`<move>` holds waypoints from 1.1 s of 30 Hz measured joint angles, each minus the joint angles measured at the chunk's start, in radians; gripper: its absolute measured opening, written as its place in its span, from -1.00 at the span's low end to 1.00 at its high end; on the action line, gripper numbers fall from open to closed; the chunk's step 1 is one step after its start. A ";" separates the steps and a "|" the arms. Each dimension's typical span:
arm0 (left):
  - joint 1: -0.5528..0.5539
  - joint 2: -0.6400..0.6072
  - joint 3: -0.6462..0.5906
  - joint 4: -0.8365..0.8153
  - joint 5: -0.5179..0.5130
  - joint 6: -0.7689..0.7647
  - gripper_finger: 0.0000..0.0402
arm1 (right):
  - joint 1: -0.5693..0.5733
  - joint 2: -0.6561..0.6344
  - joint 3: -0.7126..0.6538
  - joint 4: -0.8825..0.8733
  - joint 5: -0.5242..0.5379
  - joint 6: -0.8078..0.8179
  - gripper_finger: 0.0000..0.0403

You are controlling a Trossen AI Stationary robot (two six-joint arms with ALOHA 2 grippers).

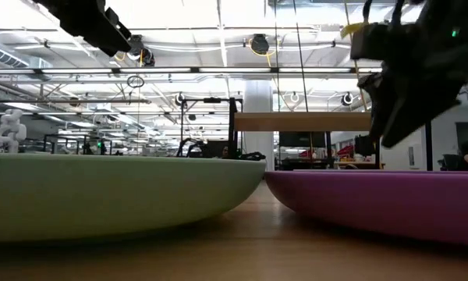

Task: Place and stack plates onto a shelf
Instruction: Put the top light blue plate on the shelf

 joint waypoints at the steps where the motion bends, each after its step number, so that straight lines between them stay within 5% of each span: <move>1: -0.001 0.000 0.000 0.000 0.000 0.000 -0.97 | -0.004 0.015 -0.002 0.007 0.002 -0.004 -0.22; 12: -0.011 0.000 0.000 0.004 -0.001 0.025 -0.97 | -0.070 0.097 -0.062 0.086 -0.046 -0.002 -0.40; 21: -0.010 0.000 0.000 0.015 -0.001 0.028 -0.97 | -0.074 0.099 -0.072 0.095 -0.043 -0.015 -0.95; 33: -0.010 0.000 0.000 0.015 -0.001 0.028 -0.97 | -0.023 0.100 -0.002 0.131 -0.090 0.047 -0.99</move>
